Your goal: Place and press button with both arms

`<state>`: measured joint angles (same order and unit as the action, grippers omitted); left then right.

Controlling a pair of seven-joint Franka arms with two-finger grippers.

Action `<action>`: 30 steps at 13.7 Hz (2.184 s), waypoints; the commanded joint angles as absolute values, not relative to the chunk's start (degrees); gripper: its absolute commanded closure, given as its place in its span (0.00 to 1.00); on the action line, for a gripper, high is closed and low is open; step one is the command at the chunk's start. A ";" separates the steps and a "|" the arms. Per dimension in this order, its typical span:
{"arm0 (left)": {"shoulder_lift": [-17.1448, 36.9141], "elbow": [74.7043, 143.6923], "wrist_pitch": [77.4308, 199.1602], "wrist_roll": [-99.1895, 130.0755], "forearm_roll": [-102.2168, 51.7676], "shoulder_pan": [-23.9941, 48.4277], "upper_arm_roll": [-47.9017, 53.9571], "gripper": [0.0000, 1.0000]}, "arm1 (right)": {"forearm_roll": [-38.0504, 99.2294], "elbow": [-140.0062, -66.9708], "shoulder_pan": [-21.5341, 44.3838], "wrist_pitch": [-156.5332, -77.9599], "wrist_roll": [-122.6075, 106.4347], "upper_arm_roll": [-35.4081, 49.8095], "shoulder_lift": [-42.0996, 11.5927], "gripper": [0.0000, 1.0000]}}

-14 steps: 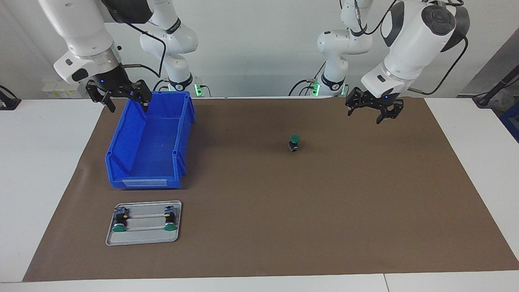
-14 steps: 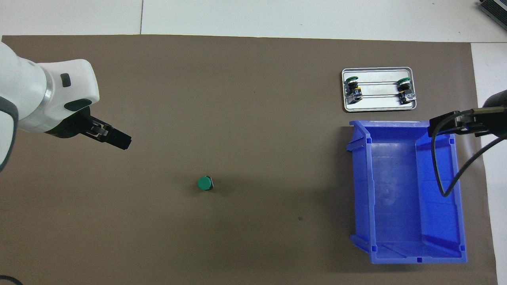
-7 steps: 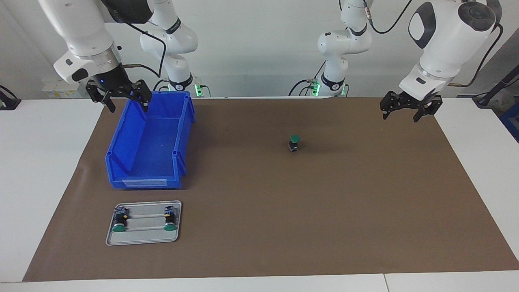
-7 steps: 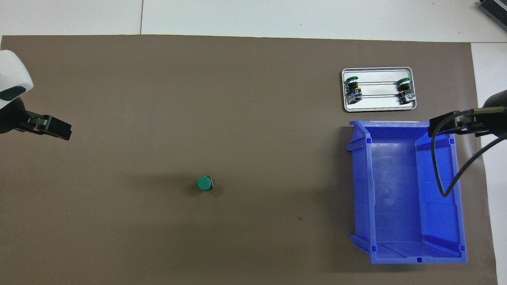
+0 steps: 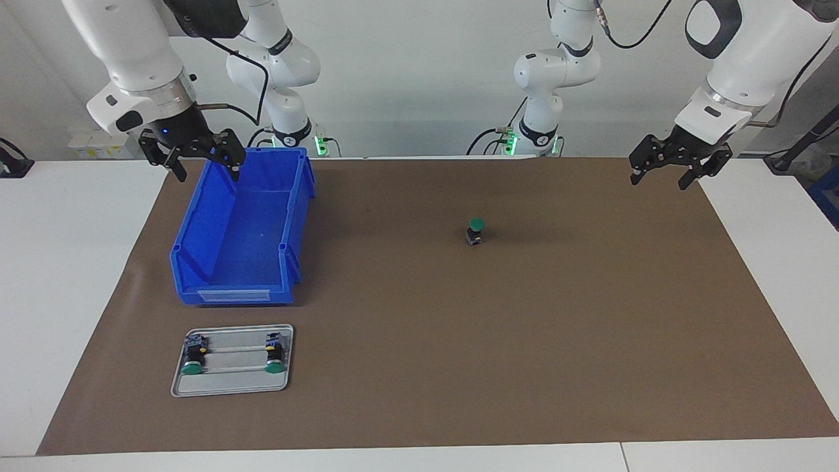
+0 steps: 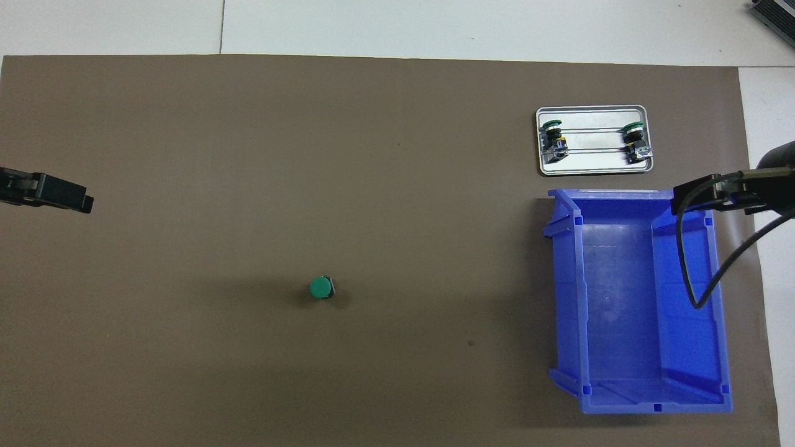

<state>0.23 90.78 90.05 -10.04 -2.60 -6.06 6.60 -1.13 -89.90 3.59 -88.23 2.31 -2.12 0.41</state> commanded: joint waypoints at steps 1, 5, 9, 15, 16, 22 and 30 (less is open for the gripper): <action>-0.79 91.58 90.53 -9.93 -3.25 -6.50 7.03 0.00 | -1.23 -90.88 3.08 -87.89 3.08 -1.49 1.49 0.00; -1.14 91.93 89.82 -10.20 -3.25 -6.42 7.03 0.00 | -1.23 -90.88 2.99 -87.80 3.08 -1.49 1.49 0.00; -2.02 93.78 91.05 -9.84 -3.08 -5.81 7.12 0.17 | -1.23 -90.88 2.99 -87.80 3.08 -1.49 1.49 0.00; -1.85 94.22 92.71 4.19 -0.62 4.11 7.82 1.00 | -1.23 -90.88 3.08 -87.89 3.08 -1.49 1.49 0.00; -2.02 95.61 94.99 6.92 -0.62 6.39 7.91 1.00 | -1.23 -90.88 3.08 -87.89 3.08 -1.49 1.49 0.00; -2.03 112.56 115.27 19.85 -0.70 19.40 8.00 1.00 | -1.23 -90.88 2.99 -87.89 3.08 -1.49 1.49 0.00; -0.88 126.38 132.62 22.76 -0.70 22.24 8.26 1.00 | -1.23 -90.88 3.08 -87.89 3.08 -1.49 1.49 0.00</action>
